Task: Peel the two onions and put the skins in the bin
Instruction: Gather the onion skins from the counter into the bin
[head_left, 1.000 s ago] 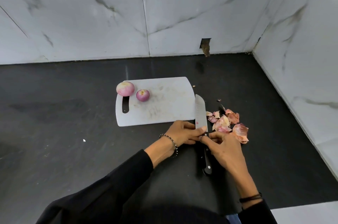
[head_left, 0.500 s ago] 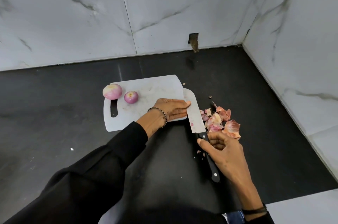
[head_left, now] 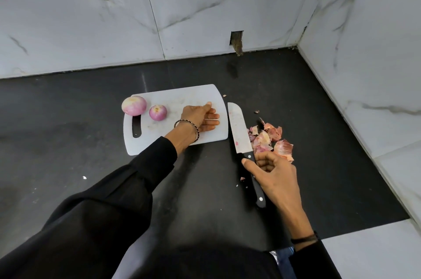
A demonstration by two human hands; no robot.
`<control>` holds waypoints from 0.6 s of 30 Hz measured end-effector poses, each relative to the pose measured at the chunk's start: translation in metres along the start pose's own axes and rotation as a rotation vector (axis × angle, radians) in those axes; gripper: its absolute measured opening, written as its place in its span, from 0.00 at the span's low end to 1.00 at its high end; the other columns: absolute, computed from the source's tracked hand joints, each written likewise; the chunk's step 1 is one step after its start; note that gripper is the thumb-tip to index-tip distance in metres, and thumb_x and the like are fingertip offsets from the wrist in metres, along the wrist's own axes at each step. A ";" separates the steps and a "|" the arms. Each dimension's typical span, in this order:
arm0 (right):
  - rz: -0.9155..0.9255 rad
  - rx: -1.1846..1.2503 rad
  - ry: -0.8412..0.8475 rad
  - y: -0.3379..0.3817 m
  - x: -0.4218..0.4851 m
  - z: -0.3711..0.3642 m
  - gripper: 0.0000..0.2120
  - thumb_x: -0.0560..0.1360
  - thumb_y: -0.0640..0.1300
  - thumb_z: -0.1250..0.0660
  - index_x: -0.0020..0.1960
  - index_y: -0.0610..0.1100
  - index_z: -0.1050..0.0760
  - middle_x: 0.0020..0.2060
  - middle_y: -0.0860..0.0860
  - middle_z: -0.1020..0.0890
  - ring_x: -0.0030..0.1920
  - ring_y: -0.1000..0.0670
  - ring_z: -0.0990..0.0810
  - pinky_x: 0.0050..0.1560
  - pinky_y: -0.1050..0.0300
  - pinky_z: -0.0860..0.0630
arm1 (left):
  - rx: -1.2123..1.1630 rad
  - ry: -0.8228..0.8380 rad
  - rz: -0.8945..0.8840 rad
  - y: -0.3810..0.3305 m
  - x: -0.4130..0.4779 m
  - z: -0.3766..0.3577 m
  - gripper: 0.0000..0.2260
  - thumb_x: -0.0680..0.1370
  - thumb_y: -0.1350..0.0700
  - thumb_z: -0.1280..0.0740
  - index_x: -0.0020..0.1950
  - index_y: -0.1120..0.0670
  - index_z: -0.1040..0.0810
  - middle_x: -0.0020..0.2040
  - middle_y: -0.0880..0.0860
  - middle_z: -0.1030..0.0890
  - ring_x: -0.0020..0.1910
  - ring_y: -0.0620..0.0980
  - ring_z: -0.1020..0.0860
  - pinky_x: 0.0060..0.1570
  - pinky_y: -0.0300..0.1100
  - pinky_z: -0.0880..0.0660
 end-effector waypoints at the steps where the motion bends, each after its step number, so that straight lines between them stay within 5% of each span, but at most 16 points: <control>1: 0.000 0.000 -0.001 0.001 0.004 -0.003 0.07 0.72 0.51 0.21 0.44 0.50 0.17 0.38 0.52 0.15 0.40 0.53 0.16 0.42 0.64 0.20 | 0.037 -0.006 -0.013 -0.001 -0.001 0.004 0.14 0.81 0.51 0.35 0.42 0.59 0.20 0.37 0.55 0.16 0.30 0.49 0.17 0.33 0.41 0.19; 6: 0.046 -0.068 0.033 0.019 0.021 -0.028 0.08 0.73 0.54 0.23 0.46 0.51 0.18 0.38 0.55 0.16 0.38 0.59 0.18 0.41 0.65 0.21 | 0.178 -0.031 -0.132 -0.023 -0.010 0.026 0.11 0.81 0.50 0.35 0.51 0.58 0.20 0.43 0.54 0.15 0.32 0.50 0.18 0.30 0.40 0.21; 12: 0.168 -0.162 0.141 0.054 0.033 -0.091 0.09 0.76 0.52 0.26 0.49 0.47 0.17 0.36 0.57 0.17 0.35 0.62 0.20 0.37 0.70 0.25 | 0.243 -0.116 -0.271 -0.043 -0.020 0.062 0.07 0.81 0.53 0.36 0.50 0.56 0.21 0.43 0.53 0.15 0.33 0.49 0.18 0.29 0.38 0.23; 18: 0.205 -0.257 0.225 0.071 0.032 -0.152 0.13 0.78 0.53 0.30 0.49 0.43 0.19 0.36 0.50 0.17 0.38 0.51 0.19 0.42 0.52 0.19 | 0.238 -0.153 -0.297 -0.042 -0.024 0.082 0.07 0.81 0.54 0.36 0.51 0.57 0.21 0.41 0.52 0.15 0.34 0.49 0.19 0.32 0.40 0.20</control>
Point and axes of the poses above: each hand's wrist, its own x-axis towards the middle knuckle, its own z-axis out of the back of the hand, y = z × x, the point moved 8 cm from there along x, towards the middle knuckle
